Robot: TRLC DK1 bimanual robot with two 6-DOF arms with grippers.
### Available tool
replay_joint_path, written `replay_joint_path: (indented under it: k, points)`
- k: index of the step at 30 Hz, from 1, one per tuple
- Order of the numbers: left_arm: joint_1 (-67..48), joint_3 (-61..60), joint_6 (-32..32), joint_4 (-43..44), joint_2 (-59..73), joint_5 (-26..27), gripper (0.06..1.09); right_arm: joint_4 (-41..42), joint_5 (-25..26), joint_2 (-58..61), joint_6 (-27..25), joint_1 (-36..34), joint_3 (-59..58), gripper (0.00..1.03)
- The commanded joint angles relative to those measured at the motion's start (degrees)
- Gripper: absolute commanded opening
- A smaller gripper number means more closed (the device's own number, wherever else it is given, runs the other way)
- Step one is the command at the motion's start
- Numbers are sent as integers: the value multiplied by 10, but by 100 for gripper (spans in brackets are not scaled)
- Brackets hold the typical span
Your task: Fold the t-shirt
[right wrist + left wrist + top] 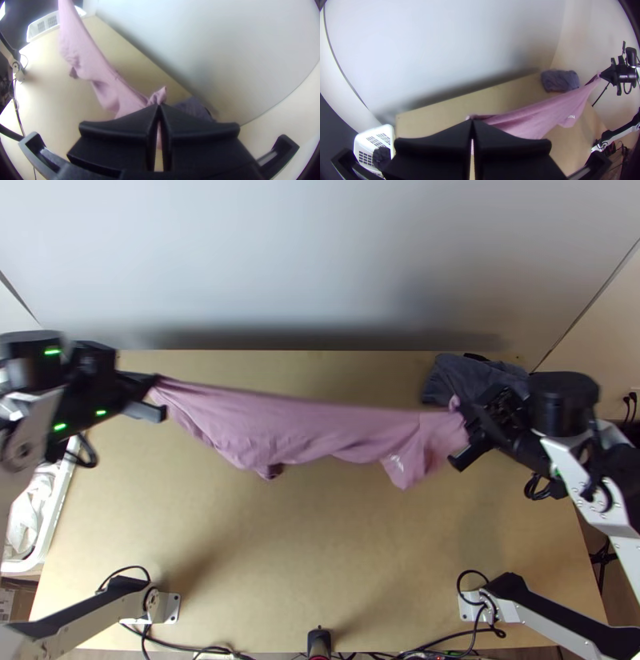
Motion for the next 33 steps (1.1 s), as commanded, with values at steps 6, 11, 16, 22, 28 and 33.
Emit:
replay_joint_path:
  k: [6, 11, 16, 22, 28, 33]
  points:
    - [-3, 176, -15, -32, -67, 0, 9, 34, 40, -5, -19, 9, 169, 3]
    - [-4, 241, -25, -85, -69, 0, 9, -10, 46, -6, -24, 19, 252, 3]
    - [3, 304, -25, -117, -75, -1, 9, -59, 46, -8, -32, 19, 333, 3]
    - [60, 332, -5, -83, -112, -2, 9, -112, 46, -8, -53, 18, 431, 3]
    - [65, 303, 19, -117, -158, 4, 9, -202, 38, -34, -32, 18, 445, 3]
    - [67, 289, 15, -152, -182, 22, 9, -248, 38, -58, -31, 17, 445, 3]
